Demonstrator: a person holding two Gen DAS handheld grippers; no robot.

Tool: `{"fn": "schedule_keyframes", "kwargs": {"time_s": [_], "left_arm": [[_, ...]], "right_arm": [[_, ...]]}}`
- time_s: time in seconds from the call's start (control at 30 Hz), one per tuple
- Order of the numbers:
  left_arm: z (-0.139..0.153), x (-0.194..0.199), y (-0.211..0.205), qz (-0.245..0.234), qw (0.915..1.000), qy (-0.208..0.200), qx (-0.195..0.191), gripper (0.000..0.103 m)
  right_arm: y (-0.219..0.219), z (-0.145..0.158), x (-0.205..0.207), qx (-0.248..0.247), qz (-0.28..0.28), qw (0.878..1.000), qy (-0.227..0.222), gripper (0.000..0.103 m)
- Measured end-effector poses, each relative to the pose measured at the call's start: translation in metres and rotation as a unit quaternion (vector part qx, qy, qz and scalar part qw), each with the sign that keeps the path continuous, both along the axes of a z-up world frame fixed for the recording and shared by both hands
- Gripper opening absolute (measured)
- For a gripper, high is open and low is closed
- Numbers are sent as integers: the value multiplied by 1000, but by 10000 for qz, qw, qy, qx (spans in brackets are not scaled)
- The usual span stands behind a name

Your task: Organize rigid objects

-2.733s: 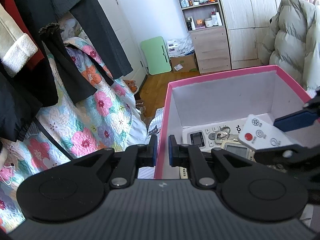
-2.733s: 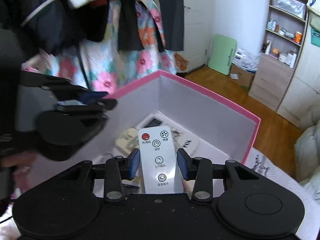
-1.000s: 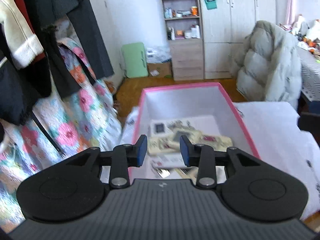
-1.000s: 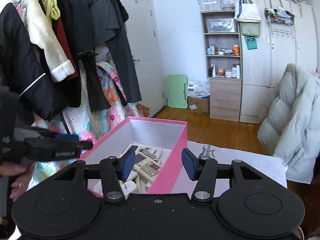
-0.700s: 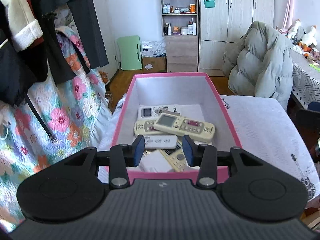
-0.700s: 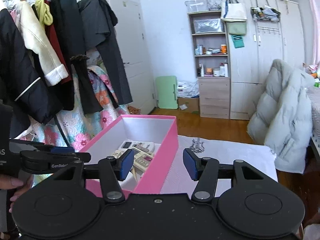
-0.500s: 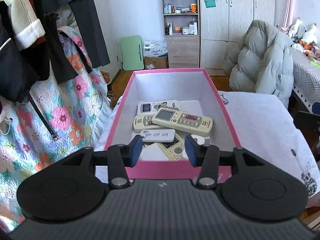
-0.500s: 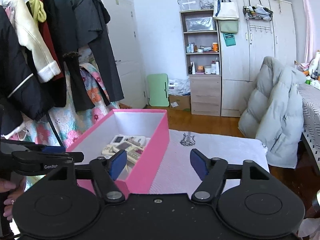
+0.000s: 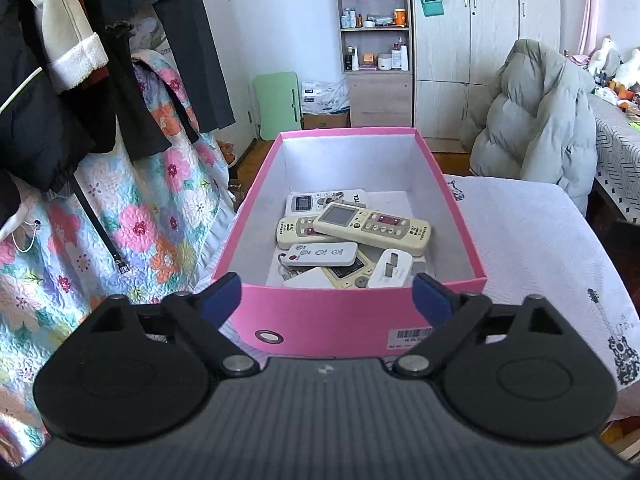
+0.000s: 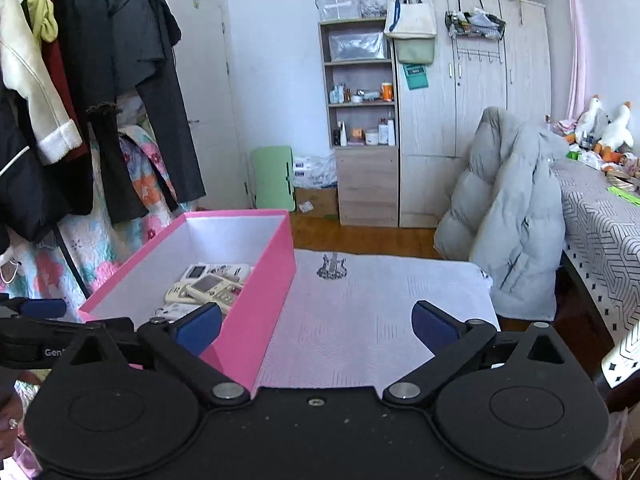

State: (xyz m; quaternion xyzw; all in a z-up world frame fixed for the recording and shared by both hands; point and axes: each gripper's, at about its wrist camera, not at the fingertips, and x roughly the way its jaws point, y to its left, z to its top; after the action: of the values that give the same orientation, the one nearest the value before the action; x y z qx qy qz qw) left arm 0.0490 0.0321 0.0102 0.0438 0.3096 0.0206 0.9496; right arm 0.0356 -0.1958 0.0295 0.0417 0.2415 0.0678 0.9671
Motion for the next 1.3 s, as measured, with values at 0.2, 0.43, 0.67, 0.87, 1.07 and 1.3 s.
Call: {"fn": "schedule_keyframes", "kwargs": {"time_s": [0.2,0.43,0.67,0.87,1.07,1.3], "left_arm": [[10,-14,-5,38,9998,-134,122,101],[15,-22,-13,55,9995,-153,264,101],[14,-25,-19,-40,9995,-156,258,101],[10,-25,-23,-17,9996,-94,247,101],[9,-26,-27,14,9994,-133,305,102],[9,-30,-33,-11,9992,-219,334,102]], "right_arm": [[0,9,-13,-36,-12,10000,-21,102],[5,13,-22,-277,1,9996,33,102],[7,13,-26,-333,-103,9994,-8,102],[2,11,-27,-379,-255,9990,-21,102],[-6,7,-26,-346,-467,9983,-48,103],[-11,2,-23,-321,-518,9981,-51,103]]}}
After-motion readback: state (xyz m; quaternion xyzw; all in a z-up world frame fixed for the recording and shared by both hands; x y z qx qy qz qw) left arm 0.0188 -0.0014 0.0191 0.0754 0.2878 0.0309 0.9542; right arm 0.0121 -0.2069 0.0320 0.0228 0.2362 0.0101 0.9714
